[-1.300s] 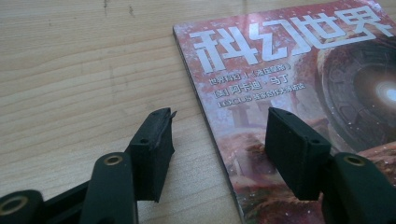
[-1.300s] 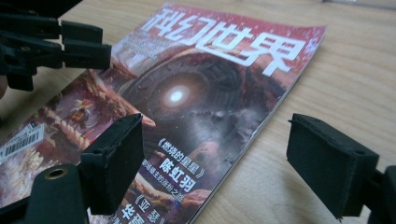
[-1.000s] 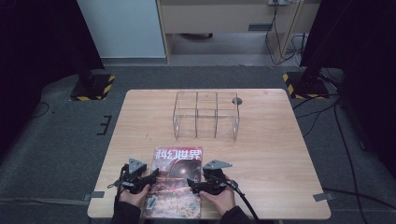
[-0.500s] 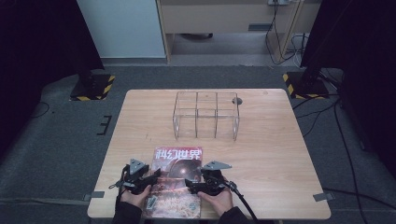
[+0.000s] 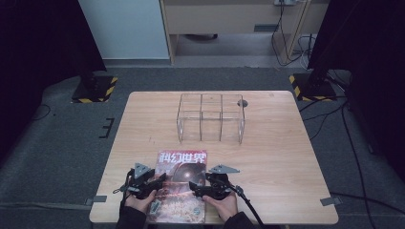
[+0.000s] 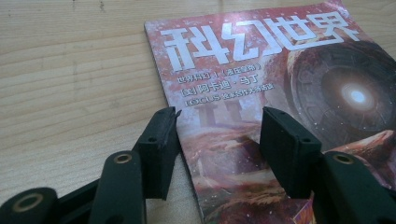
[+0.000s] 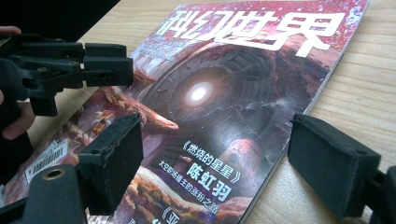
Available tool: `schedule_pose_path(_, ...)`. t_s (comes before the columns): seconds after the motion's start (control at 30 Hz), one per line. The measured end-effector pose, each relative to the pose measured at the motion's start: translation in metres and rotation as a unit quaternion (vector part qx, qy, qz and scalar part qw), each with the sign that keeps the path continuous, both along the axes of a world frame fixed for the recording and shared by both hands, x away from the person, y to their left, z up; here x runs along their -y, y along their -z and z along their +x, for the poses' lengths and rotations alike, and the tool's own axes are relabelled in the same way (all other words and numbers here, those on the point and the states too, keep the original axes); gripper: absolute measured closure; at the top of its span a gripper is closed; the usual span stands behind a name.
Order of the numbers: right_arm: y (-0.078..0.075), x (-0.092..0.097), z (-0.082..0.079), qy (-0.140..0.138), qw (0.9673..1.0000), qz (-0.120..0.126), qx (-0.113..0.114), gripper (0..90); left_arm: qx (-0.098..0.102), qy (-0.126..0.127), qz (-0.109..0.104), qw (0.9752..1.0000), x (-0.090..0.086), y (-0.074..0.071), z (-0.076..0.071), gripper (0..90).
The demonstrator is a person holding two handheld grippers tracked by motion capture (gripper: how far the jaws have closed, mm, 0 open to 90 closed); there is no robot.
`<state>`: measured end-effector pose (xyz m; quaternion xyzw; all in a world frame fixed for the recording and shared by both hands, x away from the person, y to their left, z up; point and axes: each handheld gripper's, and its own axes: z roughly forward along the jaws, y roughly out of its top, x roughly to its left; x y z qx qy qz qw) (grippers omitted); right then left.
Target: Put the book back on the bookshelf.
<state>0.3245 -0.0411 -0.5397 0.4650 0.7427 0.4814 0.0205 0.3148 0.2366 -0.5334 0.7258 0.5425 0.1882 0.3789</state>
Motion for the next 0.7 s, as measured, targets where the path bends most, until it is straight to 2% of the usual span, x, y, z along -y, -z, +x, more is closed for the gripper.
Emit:
schedule_pose_path(0.3, 0.002, 0.009, 0.003, 0.018, 0.9975, 0.061, -0.030, 20.7, 0.000, -0.004, 0.000, 1.0000, 0.001, 0.000, 0.000, 45.8)
schedule_pose_path(0.53, 0.001, 0.013, 0.002, 0.025, 0.9950, 0.092, -0.031, 21.9, 0.000, -0.007, -0.001, 1.0000, 0.001, 0.000, 0.000, 45.8)
schedule_pose_path(0.7, -0.005, 0.016, 0.001, 0.026, 0.9902, 0.135, -0.023, 24.3, -0.001, -0.008, -0.001, 1.0000, 0.001, 0.000, 0.000, 45.8)
